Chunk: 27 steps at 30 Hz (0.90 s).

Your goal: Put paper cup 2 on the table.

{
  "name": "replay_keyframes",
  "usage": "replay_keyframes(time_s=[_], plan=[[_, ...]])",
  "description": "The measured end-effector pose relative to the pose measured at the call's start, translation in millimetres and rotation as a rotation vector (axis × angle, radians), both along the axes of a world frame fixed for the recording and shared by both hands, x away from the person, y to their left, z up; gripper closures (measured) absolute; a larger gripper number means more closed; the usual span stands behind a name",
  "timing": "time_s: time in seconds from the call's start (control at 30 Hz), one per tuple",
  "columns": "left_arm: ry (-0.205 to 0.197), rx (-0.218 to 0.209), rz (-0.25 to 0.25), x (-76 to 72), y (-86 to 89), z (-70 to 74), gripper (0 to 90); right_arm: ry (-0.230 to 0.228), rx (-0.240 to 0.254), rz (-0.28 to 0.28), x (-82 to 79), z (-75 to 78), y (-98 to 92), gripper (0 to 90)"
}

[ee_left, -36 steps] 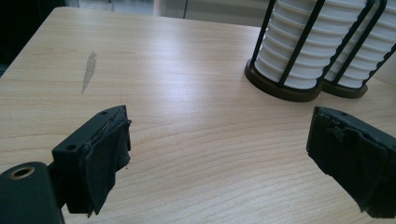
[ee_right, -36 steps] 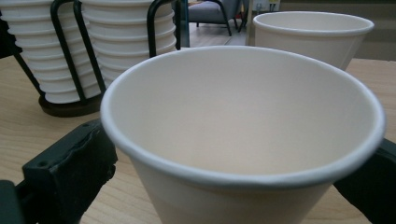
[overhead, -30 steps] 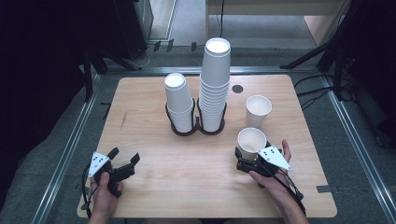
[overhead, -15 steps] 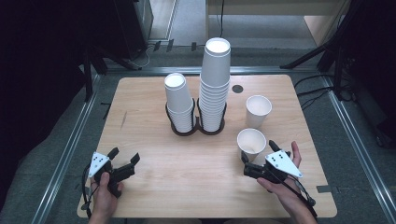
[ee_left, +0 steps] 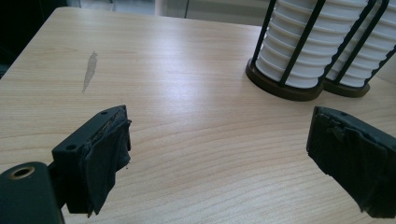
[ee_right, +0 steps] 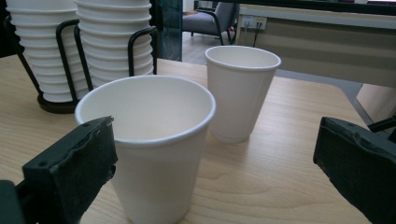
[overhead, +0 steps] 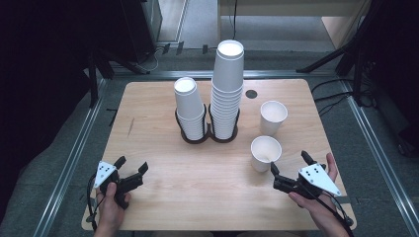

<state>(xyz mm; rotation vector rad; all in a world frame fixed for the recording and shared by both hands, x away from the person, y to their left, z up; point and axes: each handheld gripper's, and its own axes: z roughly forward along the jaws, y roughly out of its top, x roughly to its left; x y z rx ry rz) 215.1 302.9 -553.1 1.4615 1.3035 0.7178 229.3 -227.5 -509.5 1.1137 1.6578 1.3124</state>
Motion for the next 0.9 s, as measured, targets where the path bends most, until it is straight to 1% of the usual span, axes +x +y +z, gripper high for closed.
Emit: replay_keyframes(time_s=[0.37, 0.63, 0.67, 0.73, 0.9], plan=[[0.0, 0.001, 0.003, -0.2, -0.5, -0.2, 6.5, -0.005, -0.009, -0.057, -0.3, -0.9, -25.3, 0.0], [0.0, 0.0, 0.003, -0.3, -0.3, -0.3, 6.5, 0.005, -0.003, -0.118, 2.1, -4.1, -46.6, 0.0], [0.0, 0.0, 0.004, -0.3, -0.3, -0.3, 6.5, 0.012, 0.002, -0.124, 2.0, -4.2, -48.9, 0.0], [-0.001, 0.0, 0.004, -0.3, -0.4, -0.3, 6.5, 0.008, 0.0, -0.139, 2.4, -4.7, -54.1, 0.0], [0.0, 0.0, 0.006, -0.5, -0.3, -0.4, 6.5, 0.016, 0.0, -0.17, 1.8, -7.0, -65.8, 0.0]])
